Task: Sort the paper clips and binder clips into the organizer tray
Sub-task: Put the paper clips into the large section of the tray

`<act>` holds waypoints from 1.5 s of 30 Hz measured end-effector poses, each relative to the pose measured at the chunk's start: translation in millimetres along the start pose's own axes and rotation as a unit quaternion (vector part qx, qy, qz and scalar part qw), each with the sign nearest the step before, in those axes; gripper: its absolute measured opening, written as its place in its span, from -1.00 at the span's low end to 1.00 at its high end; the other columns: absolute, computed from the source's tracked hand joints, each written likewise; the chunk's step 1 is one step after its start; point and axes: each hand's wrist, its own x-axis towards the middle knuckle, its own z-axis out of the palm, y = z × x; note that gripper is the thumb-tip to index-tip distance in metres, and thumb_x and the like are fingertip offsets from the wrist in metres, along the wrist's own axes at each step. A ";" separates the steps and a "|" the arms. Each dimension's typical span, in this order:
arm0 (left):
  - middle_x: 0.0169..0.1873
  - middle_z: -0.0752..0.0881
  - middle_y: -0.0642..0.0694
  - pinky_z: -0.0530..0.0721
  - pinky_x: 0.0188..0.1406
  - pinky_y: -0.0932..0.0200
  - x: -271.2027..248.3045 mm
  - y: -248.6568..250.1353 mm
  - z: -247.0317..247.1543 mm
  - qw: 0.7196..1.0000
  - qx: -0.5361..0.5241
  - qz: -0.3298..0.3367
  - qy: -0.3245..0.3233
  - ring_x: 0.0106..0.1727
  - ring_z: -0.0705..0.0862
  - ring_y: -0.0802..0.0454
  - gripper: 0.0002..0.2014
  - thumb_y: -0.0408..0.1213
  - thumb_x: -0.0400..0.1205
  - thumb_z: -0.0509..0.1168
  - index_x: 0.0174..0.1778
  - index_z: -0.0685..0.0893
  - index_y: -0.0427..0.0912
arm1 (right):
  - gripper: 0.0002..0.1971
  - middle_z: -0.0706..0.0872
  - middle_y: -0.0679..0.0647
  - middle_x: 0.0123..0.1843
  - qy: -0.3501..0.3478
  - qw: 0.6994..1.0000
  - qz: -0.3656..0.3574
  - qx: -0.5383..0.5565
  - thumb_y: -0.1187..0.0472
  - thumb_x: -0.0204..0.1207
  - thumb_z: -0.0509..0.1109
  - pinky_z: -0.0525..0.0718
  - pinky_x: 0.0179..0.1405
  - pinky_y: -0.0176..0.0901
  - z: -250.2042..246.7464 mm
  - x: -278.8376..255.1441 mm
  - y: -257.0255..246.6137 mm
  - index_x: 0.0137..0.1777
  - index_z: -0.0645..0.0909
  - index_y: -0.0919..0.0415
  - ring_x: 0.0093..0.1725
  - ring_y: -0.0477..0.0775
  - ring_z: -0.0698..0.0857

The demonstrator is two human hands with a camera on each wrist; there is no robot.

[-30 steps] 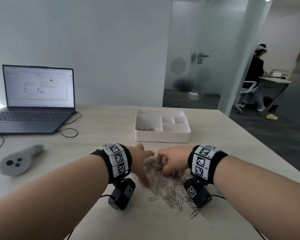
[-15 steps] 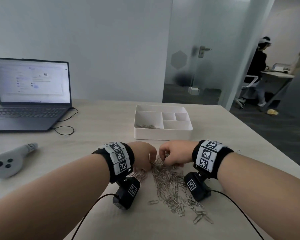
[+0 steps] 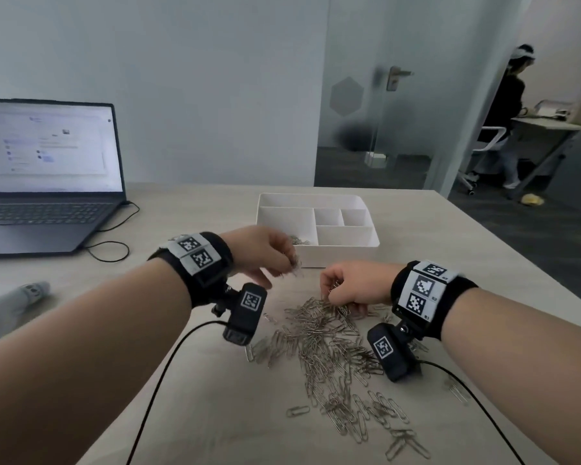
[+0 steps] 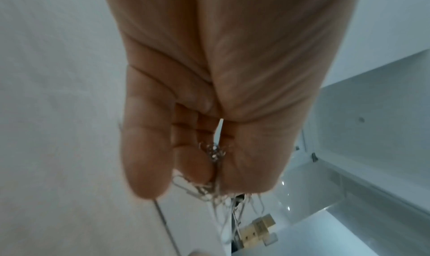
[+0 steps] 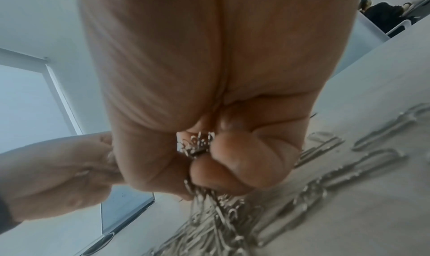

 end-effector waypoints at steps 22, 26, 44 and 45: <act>-0.18 0.85 -0.20 0.84 -0.31 0.02 43.7 -2.7 -19.5 0.969 -0.039 -0.022 0.243 -0.09 0.86 -0.15 -0.88 -0.20 0.59 0.44 -0.09 0.76 -0.18 | -0.82 0.57 0.09 -0.41 0.106 0.975 -0.043 0.193 0.49 0.54 0.31 0.46 -0.67 -0.31 -26.1 34.0 -31.3 -0.09 0.58 0.19 -0.56 -0.09 0.51; -0.18 0.82 -0.08 0.70 -0.45 0.17 22.6 -7.5 -12.1 0.978 -0.011 -0.024 0.206 -0.25 0.77 0.07 -0.89 -0.17 0.60 0.40 -0.14 0.73 -0.14 | -0.84 0.58 0.09 -0.39 0.184 0.958 -0.050 0.215 0.49 0.54 0.30 0.45 -0.66 -0.31 -41.3 60.0 -50.2 -0.09 0.55 0.21 -0.55 -0.07 0.50; 0.38 0.63 0.07 0.55 0.28 0.13 -30.0 -18.9 22.1 0.955 0.286 -0.073 -0.014 0.31 0.62 0.03 -0.12 0.26 0.33 0.56 0.55 0.51 0.02 | -0.78 0.76 -0.03 0.12 0.262 0.960 -0.071 -0.064 0.13 0.57 0.40 0.57 -0.17 -0.28 -35.1 47.2 -71.4 0.18 0.73 0.08 -0.05 -0.03 0.71; 0.43 0.58 0.04 0.55 0.36 0.07 -31.2 -16.5 26.2 0.947 0.311 -0.074 -0.025 0.37 0.60 -0.01 -0.02 0.33 0.28 0.55 0.60 0.45 0.02 | -0.79 0.75 -0.04 0.10 0.257 0.960 -0.080 -0.075 0.11 0.59 0.40 0.52 -0.24 -0.33 -35.6 34.5 -70.3 0.18 0.73 0.07 -0.09 -0.07 0.68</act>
